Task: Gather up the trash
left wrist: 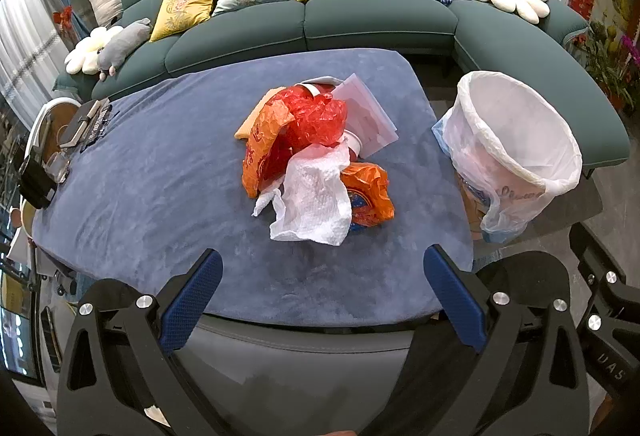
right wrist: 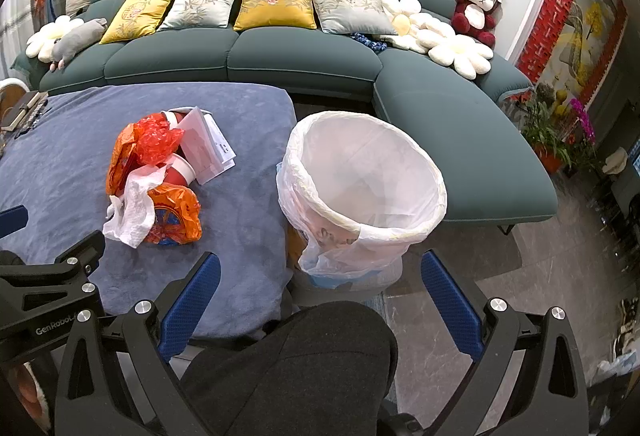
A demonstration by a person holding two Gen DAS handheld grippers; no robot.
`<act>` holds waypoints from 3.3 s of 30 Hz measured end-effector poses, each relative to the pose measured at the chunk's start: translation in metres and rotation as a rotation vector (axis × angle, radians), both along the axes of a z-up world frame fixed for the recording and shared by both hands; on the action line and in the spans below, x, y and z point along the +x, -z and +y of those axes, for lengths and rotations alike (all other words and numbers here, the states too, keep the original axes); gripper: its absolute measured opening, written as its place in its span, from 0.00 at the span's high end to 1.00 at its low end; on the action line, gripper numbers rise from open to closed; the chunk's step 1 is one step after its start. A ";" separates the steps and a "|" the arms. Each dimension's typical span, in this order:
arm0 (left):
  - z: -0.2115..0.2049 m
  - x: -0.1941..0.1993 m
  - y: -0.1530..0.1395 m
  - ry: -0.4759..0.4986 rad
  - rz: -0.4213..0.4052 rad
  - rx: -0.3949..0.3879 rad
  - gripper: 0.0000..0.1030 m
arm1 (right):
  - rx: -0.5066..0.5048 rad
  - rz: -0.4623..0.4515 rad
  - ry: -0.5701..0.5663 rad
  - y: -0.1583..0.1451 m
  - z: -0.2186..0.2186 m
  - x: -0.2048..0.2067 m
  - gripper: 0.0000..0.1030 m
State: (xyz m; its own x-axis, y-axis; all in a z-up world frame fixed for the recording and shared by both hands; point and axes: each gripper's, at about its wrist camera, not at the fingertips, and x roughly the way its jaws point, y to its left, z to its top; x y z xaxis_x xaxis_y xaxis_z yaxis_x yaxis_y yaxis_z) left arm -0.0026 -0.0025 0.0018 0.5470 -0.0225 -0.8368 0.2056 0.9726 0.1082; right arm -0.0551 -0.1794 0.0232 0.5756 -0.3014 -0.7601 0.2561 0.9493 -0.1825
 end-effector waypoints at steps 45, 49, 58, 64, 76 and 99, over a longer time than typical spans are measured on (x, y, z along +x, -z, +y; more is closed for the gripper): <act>-0.001 0.000 -0.001 0.001 -0.007 0.011 0.07 | 0.001 -0.004 0.001 -0.002 0.000 -0.001 0.06; 0.000 -0.002 -0.003 0.006 -0.021 -0.010 0.07 | 0.001 -0.003 0.001 -0.002 0.000 -0.001 0.06; 0.001 -0.003 -0.001 0.027 -0.047 -0.021 0.07 | -0.002 -0.004 0.004 -0.005 0.000 0.000 0.06; 0.008 0.003 0.006 0.018 -0.052 -0.037 0.07 | -0.005 -0.010 0.018 -0.008 -0.001 0.009 0.06; 0.036 0.053 0.015 0.025 -0.096 -0.080 0.07 | 0.000 -0.025 0.011 0.008 0.010 0.048 0.07; 0.069 0.178 0.086 -0.011 0.016 -0.101 0.13 | 0.066 0.032 -0.108 0.043 0.072 0.159 0.07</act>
State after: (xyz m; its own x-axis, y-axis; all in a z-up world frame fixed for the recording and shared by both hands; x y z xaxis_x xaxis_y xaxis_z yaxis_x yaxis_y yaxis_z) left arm 0.1753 0.0667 -0.0842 0.5343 -0.1008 -0.8393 0.1954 0.9807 0.0066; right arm 0.1036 -0.1072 -0.0201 0.5770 -0.1882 -0.7948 0.1470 0.9811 -0.1256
